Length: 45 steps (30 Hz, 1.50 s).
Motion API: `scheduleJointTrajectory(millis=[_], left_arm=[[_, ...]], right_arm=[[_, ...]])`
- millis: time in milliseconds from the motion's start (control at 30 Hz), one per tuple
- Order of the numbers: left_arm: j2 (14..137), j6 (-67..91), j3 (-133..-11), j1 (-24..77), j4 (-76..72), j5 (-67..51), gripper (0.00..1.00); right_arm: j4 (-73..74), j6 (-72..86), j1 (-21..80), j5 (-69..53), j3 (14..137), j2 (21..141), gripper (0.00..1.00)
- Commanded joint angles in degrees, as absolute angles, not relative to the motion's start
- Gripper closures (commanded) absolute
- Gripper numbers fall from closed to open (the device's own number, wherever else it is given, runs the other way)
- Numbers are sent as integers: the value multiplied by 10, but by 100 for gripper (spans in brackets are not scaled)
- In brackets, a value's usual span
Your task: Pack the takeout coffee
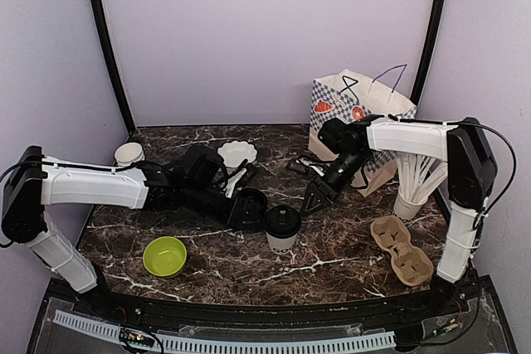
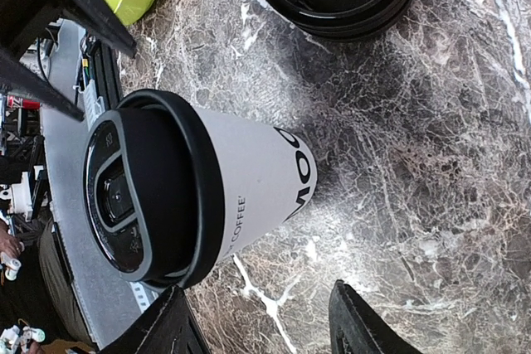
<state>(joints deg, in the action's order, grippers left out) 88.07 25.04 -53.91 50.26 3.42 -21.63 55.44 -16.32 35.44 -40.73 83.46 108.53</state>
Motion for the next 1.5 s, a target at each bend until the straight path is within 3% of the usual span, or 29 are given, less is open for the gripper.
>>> scheduleJointTrajectory(millis=[0,467,767,933,1100,1367,1467], left_arm=[[892,211,-543,525,29,-244,57],[918,197,-558,560,39,-247,57],[882,190,-560,569,127,-244,55],[839,170,-587,563,188,-201,52],[871,224,-635,526,153,-195,53],[941,265,-671,505,65,-214,55],[954,273,-663,505,47,-215,56]], right_arm=[[553,-172,353,-415,835,1074,43],[567,-165,358,-407,894,1126,44],[567,-152,354,-386,904,1124,45],[541,-160,353,-408,832,1059,34],[507,-164,361,-447,767,1009,22],[513,-176,406,-464,758,1019,16],[518,-171,413,-467,768,1028,7]])
